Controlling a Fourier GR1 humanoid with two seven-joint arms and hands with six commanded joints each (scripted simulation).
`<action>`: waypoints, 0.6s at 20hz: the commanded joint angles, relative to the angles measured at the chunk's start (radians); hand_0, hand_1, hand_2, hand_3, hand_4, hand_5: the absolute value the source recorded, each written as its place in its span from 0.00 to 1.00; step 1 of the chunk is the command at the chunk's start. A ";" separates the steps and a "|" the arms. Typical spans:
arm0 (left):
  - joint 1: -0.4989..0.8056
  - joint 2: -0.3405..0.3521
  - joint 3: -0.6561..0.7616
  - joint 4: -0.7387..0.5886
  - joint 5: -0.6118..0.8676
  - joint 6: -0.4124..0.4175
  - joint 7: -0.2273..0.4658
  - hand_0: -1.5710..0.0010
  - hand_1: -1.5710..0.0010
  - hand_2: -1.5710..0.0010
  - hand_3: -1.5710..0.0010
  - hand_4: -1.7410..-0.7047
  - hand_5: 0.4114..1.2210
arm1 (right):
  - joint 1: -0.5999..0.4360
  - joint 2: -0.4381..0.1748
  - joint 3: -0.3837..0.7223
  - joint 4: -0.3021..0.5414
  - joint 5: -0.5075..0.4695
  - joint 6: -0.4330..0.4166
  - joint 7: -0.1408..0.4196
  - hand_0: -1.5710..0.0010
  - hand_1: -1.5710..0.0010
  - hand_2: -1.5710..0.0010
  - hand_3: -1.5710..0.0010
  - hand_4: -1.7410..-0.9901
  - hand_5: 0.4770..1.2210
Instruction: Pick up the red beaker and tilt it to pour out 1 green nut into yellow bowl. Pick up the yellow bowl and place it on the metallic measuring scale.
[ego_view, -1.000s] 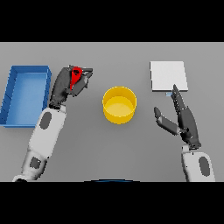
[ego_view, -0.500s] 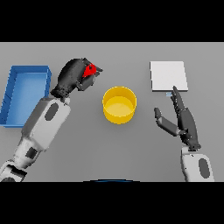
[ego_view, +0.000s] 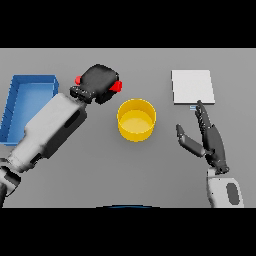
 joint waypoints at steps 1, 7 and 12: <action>-0.022 0.001 -0.033 0.008 -0.022 -0.029 0.003 0.00 0.00 0.00 0.06 0.11 0.99 | 0.008 0.003 0.000 -0.002 -0.002 -0.001 0.004 1.00 1.00 1.00 1.00 0.62 0.26; -0.158 -0.003 -0.190 0.083 -0.113 -0.168 0.031 0.00 0.00 0.00 0.19 0.04 1.00 | 0.005 0.008 -0.023 -0.001 -0.061 0.023 0.019 1.00 1.00 1.00 1.00 0.58 0.19; -0.241 -0.028 -0.310 0.124 -0.167 -0.191 -0.020 0.00 0.00 0.00 0.12 0.02 1.00 | -0.002 0.016 -0.018 0.005 -0.046 0.011 0.013 1.00 1.00 1.00 1.00 0.59 0.17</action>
